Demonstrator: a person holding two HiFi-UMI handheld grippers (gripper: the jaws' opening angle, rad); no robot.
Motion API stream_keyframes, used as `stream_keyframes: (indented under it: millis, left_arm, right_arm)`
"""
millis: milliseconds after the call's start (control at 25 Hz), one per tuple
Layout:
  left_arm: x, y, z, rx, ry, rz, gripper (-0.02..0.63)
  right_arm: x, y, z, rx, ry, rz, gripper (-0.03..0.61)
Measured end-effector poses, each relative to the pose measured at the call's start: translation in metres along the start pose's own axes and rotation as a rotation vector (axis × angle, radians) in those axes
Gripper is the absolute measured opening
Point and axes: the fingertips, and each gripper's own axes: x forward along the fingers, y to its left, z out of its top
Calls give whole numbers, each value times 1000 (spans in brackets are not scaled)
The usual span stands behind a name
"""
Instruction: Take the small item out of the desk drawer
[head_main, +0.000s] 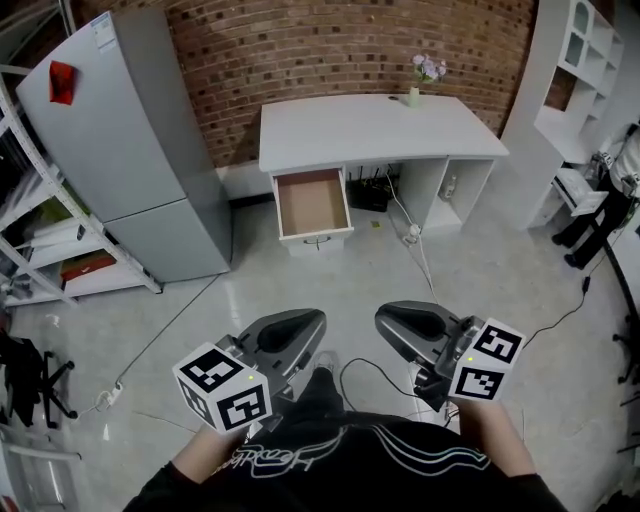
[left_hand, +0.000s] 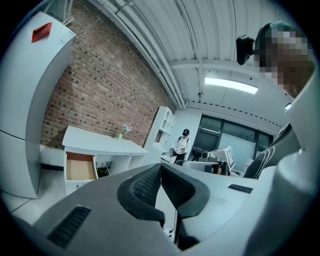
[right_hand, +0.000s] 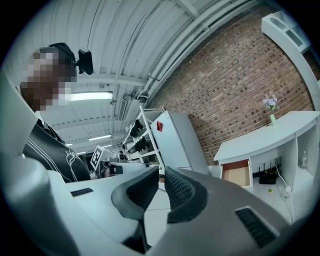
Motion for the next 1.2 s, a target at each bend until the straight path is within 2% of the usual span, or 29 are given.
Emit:
stream_keyframes:
  millis: [440,800,1200]
  left_arm:
    - [65,121,31,-90,59,6,21]
    - [160,264,65,-120,121,2,21]
    - [221,396,70,-182,157,49,21]
  right_arm:
    - [78,-108,22,86,38,-39,61]
    - [165,-247,50,154,81,-73,61]
    - [238,-365,50,204,178,-103,61]
